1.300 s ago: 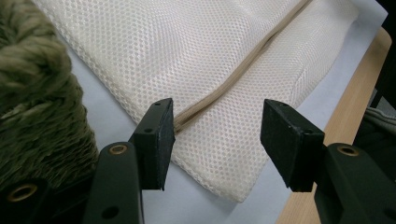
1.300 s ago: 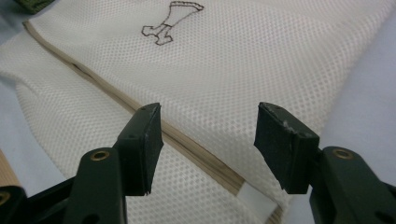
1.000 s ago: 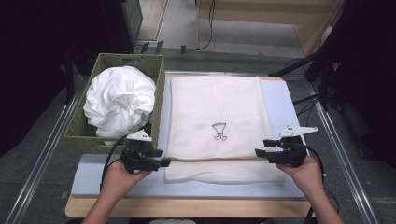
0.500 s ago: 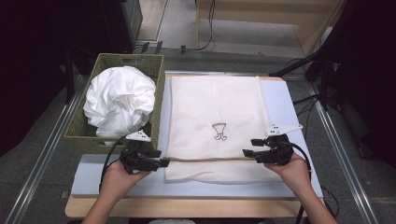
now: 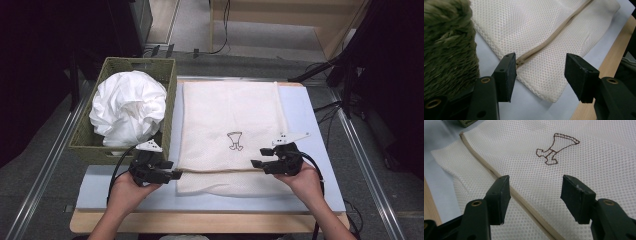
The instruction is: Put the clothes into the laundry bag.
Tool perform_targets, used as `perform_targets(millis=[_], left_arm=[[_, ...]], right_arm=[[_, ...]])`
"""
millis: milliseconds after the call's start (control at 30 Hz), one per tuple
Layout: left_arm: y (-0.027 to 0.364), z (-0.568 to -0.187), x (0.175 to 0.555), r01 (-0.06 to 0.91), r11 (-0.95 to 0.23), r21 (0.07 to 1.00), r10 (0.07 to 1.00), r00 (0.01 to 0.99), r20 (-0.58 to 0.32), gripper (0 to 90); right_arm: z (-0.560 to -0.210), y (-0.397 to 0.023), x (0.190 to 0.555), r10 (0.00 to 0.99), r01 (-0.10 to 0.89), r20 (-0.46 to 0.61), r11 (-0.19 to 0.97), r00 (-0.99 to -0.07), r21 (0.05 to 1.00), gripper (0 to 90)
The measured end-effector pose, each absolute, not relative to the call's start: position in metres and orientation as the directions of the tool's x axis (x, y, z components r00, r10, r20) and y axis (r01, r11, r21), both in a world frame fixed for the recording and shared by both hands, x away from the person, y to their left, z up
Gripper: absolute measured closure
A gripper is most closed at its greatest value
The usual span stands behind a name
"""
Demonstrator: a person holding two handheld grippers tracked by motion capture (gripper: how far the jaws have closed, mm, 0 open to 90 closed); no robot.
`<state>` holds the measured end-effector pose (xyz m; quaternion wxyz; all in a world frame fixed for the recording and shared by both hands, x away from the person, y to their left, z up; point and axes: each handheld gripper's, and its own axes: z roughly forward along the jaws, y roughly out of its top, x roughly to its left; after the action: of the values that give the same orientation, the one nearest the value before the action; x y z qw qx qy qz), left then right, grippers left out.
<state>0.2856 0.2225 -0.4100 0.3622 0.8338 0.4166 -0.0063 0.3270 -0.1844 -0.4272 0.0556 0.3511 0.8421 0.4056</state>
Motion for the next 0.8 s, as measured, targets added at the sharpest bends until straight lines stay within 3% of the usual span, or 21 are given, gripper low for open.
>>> perform_targets(millis=[800], left_arm=[[0.216, -0.408, 0.288, 0.673, -0.409, 0.616, 0.667, 0.681, -0.302, 43.7]], right_arm=[[-0.445, -0.134, 0.333, 0.591, 0.531, 0.191, 0.478, -0.784, 0.700, 39.0]])
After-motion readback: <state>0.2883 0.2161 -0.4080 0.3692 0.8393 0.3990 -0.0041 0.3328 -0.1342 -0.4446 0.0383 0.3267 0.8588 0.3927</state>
